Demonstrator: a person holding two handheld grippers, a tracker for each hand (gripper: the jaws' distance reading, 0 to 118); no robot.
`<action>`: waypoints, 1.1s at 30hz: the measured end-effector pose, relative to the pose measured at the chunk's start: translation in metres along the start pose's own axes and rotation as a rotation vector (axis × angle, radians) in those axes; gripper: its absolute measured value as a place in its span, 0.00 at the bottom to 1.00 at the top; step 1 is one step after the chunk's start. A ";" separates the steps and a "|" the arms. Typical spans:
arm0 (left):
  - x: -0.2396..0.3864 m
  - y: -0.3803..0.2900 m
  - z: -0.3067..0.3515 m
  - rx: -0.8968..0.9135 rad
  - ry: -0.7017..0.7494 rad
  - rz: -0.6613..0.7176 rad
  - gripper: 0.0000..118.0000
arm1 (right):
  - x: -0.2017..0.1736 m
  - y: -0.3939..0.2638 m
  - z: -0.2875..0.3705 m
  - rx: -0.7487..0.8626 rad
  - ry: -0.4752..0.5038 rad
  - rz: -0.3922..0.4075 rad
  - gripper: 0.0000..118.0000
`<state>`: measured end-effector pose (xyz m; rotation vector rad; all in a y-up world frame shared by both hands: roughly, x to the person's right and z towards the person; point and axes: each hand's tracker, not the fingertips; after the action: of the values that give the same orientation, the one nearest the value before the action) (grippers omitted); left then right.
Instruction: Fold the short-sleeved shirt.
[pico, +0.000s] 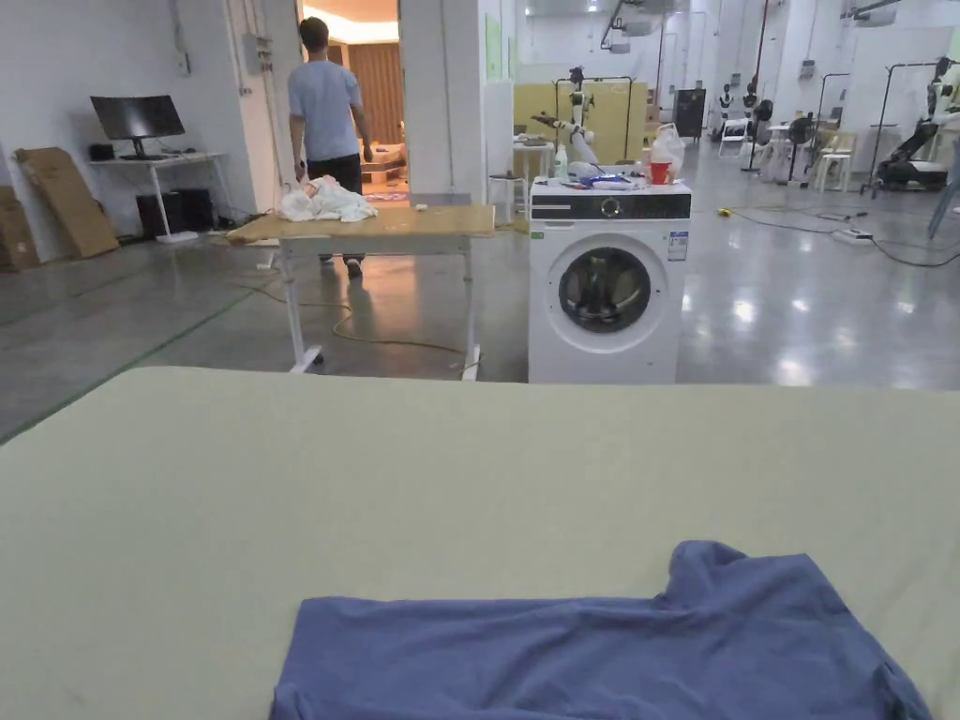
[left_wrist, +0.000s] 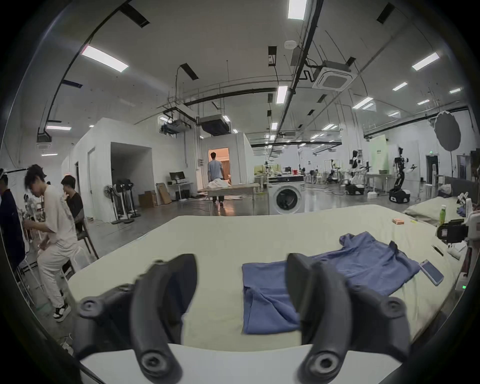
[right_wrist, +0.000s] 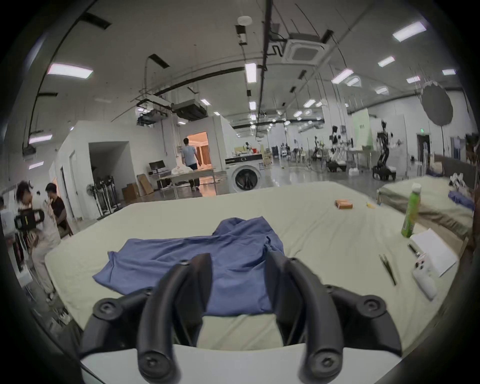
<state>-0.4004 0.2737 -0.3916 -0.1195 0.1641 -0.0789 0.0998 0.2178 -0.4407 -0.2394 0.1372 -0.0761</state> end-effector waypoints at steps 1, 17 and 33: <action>0.001 0.001 0.009 0.004 0.003 0.010 0.35 | -0.006 0.001 0.008 -0.001 -0.011 0.032 0.24; 0.009 -0.010 0.024 -0.031 -0.126 0.035 0.00 | -0.022 0.000 0.026 0.027 -0.028 0.040 0.00; -0.001 -0.163 -0.213 -0.645 -0.186 0.153 0.43 | -0.013 -0.017 0.032 -0.096 -0.016 -0.018 0.00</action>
<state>-0.4485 0.0883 -0.5799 -0.7546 0.0069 0.1412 0.0904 0.2097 -0.4041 -0.3366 0.1225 -0.0853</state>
